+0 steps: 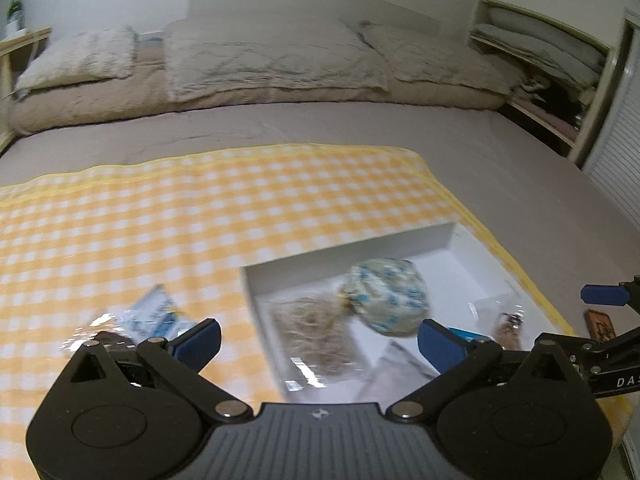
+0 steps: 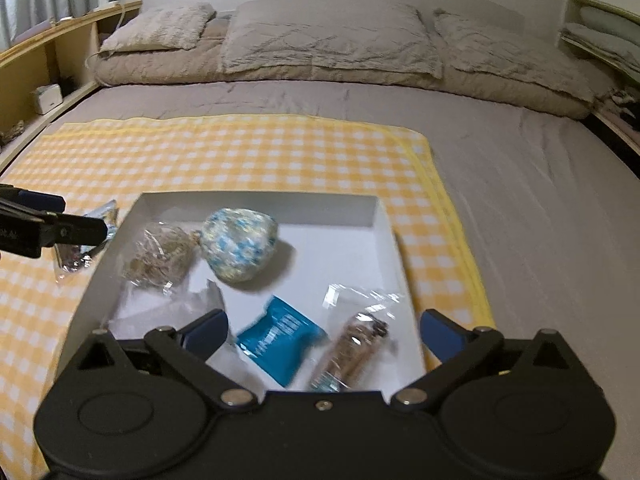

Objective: Organize soft objects
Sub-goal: 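Withdraw both tools from the box toward the dark cord bag and white packet, then lower the left tool to the dark cord bag while the right tool lowers to the white granule packet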

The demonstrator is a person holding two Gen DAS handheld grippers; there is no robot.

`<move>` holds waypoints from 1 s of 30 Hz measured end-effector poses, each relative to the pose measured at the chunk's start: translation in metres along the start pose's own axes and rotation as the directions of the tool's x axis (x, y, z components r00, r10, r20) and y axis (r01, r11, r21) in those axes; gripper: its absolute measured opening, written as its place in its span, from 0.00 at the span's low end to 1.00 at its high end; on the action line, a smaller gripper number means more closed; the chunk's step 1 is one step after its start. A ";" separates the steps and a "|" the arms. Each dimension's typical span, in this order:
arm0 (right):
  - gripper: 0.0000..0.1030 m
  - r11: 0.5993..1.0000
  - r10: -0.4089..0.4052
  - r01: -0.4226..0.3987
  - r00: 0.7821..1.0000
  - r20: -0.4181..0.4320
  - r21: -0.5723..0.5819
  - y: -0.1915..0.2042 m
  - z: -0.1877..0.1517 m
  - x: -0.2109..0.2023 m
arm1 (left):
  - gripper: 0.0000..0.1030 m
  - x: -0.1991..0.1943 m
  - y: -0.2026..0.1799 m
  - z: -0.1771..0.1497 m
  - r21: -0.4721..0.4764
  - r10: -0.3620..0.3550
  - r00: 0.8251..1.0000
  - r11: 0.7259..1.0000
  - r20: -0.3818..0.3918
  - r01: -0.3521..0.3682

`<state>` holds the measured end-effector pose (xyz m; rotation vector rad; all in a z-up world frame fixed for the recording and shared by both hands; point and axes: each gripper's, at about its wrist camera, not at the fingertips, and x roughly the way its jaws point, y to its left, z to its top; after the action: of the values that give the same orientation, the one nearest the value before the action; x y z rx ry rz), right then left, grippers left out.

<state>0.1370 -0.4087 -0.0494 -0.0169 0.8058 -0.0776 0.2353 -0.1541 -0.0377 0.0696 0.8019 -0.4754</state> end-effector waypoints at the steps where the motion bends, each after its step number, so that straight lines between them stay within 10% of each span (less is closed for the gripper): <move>1: 1.00 1.000 0.006 -0.006 1.000 0.003 -0.006 0.007 0.004 0.002 | 1.00 -0.002 0.007 0.000 -0.010 0.009 1.000 1.000 0.002 -0.009; 20: 1.00 0.978 0.143 -0.132 0.988 0.062 -0.163 0.132 0.065 0.046 | 1.00 -0.024 0.134 -0.006 -0.190 0.187 0.982 0.964 -0.008 -0.185; 30: 1.00 0.946 0.183 -0.162 0.982 0.051 -0.281 0.198 0.084 0.082 | 1.00 -0.005 0.190 -0.020 -0.377 0.211 0.968 0.893 -0.134 -0.247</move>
<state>0.2662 -0.2191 -0.0593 -0.2112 0.7335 0.2015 0.3015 0.0217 -0.0700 -0.1868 0.9523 -0.0812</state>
